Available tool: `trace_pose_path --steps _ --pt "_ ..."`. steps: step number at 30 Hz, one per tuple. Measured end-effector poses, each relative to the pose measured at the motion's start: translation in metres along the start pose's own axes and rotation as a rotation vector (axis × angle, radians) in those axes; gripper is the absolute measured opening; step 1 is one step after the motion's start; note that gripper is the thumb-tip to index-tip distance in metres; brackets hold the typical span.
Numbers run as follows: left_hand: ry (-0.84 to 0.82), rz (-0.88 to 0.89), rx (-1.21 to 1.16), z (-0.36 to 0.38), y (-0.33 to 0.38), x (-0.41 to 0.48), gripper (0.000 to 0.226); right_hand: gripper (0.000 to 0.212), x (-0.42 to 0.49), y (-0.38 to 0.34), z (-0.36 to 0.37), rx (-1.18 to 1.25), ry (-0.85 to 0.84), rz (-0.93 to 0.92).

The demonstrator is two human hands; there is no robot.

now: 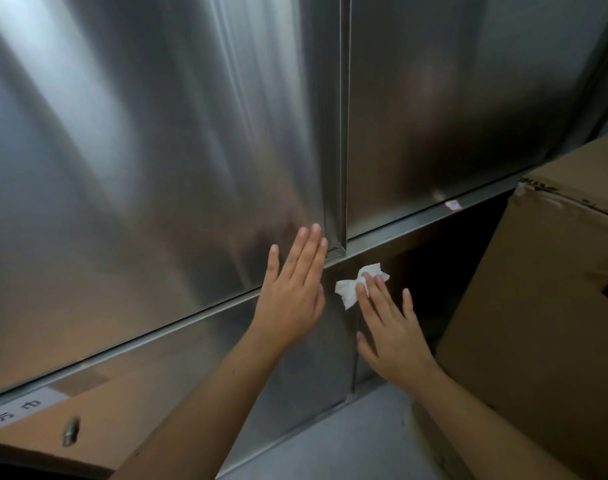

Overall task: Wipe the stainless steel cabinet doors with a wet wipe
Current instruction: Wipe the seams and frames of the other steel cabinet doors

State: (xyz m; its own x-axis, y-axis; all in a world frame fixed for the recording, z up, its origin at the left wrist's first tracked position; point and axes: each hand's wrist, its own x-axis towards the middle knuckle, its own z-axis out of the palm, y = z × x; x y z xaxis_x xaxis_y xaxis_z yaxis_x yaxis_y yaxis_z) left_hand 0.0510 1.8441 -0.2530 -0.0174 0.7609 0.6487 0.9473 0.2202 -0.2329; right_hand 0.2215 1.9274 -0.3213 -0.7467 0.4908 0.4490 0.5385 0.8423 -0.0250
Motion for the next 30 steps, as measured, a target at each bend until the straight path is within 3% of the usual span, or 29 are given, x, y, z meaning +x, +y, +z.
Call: trace_pose_path --steps 7,12,30 --pt "-0.075 -0.029 0.043 0.03 0.024 -0.005 0.064 0.071 -0.005 0.035 0.032 0.022 -0.054 0.017" --pt "-0.087 -0.016 0.091 0.058 0.039 -0.01 0.063 0.08 0.001 0.049 0.061 0.056 0.012 -0.039" --pt "0.3 -0.001 0.317 0.146 0.045 -0.023 0.055 0.071 0.029 0.055 0.159 0.121 0.451 -0.147"
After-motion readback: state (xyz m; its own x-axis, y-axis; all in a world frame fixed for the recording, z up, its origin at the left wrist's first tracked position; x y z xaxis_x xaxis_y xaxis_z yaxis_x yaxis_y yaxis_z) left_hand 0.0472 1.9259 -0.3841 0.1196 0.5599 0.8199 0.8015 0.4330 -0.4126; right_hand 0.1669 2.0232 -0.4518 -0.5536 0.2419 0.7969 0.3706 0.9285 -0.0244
